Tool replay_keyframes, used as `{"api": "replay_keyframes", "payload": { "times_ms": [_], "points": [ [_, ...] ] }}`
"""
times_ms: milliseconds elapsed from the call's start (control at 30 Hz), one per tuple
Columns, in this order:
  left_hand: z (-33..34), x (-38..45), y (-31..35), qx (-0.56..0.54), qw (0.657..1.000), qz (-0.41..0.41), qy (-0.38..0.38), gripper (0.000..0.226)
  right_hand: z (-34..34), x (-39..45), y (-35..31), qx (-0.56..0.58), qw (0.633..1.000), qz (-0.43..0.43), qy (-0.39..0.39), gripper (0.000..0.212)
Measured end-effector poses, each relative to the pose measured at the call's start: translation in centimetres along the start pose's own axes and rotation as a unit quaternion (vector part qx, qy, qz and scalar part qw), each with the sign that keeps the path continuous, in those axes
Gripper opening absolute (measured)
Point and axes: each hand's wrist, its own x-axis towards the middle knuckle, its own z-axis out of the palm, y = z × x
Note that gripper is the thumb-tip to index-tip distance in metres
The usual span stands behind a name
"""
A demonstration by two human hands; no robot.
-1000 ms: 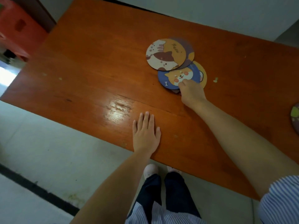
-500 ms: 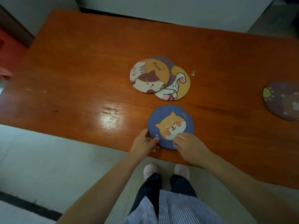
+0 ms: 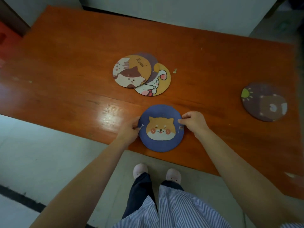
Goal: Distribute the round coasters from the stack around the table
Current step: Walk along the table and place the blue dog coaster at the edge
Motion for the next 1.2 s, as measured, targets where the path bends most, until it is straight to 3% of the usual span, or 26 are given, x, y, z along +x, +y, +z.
{"api": "replay_keyframes", "payload": {
  "times_ms": [167, 333, 833, 967, 1200],
  "points": [
    [4.6, 1.8, 2.9, 0.083, 0.995, 0.002, 0.063, 0.033, -4.2, -0.5, 4.5, -0.008, 0.999, -0.003, 0.036, 0.017],
    [7.3, 2.4, 4.1, 0.128, 0.988, 0.002, 0.087, 0.024, -5.5, 0.0, 7.1, -0.040, 0.999, 0.003, 0.032, 0.021],
    [7.5, 1.4, 3.3, 0.190, 0.972, 0.023, 0.137, 0.021, -4.2, 1.1, 7.1, -0.172, 0.983, -0.062, 0.016, 0.020],
    [7.7, 1.5, 3.3, 0.249, 0.958, 0.023, 0.140, 0.014, -3.9, 0.6, 6.9, -0.184, 0.979, -0.076, 0.041, 0.038],
    [6.1, 1.2, 2.9, 0.285, 0.943, 0.028, 0.169, 0.015, -2.9, 0.8, 4.1, -0.296, 0.942, -0.142, 0.062, 0.032]
  ]
}}
